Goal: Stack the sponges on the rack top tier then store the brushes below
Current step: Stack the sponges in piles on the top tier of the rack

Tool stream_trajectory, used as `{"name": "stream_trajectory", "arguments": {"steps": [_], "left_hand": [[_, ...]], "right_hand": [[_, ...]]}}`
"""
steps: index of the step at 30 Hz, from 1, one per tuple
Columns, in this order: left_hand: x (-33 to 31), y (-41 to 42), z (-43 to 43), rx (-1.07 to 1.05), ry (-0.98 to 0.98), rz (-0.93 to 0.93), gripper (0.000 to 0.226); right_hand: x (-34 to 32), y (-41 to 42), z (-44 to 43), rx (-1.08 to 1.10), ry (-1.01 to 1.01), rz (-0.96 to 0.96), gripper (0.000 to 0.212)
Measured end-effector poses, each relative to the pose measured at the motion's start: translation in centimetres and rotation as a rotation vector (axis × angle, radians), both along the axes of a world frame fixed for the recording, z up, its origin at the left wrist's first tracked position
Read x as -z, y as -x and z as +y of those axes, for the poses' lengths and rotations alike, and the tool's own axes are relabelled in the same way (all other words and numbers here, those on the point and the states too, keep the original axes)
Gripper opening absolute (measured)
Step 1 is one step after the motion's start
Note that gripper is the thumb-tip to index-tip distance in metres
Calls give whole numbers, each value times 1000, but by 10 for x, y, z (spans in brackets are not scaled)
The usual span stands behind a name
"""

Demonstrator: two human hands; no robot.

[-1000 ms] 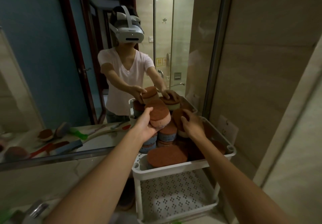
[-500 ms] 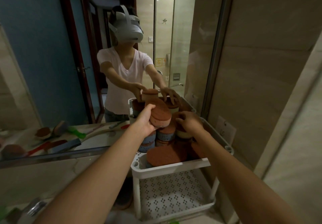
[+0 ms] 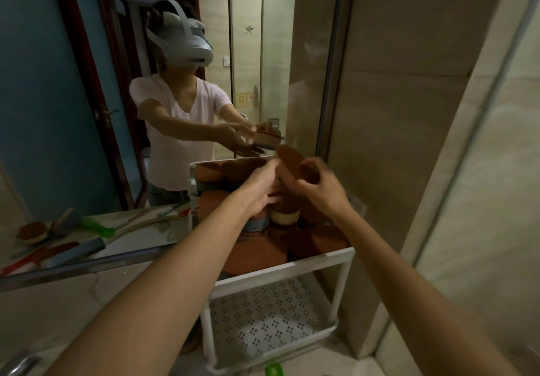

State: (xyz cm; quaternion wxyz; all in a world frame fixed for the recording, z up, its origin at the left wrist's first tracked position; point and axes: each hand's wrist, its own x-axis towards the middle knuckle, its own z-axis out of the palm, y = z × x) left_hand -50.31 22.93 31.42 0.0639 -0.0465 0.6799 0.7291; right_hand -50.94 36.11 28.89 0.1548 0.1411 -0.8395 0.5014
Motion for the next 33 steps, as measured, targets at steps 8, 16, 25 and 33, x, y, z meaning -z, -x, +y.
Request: {"name": "stream_trajectory", "arguments": {"steps": [8, 16, 25, 33], "left_hand": [[46, 3, -10, 382, 1481, 344, 52], [58, 3, -19, 394, 1556, 338, 59], [60, 8, -18, 389, 1527, 328, 60], [30, -11, -28, 110, 1062, 414, 43]], "right_hand": [[37, 10, 16, 184, -246, -102, 45], [47, 15, 12, 127, -453, -183, 46], [36, 16, 7, 123, -769, -249, 51], [16, -19, -17, 107, -649, -90, 43]]}}
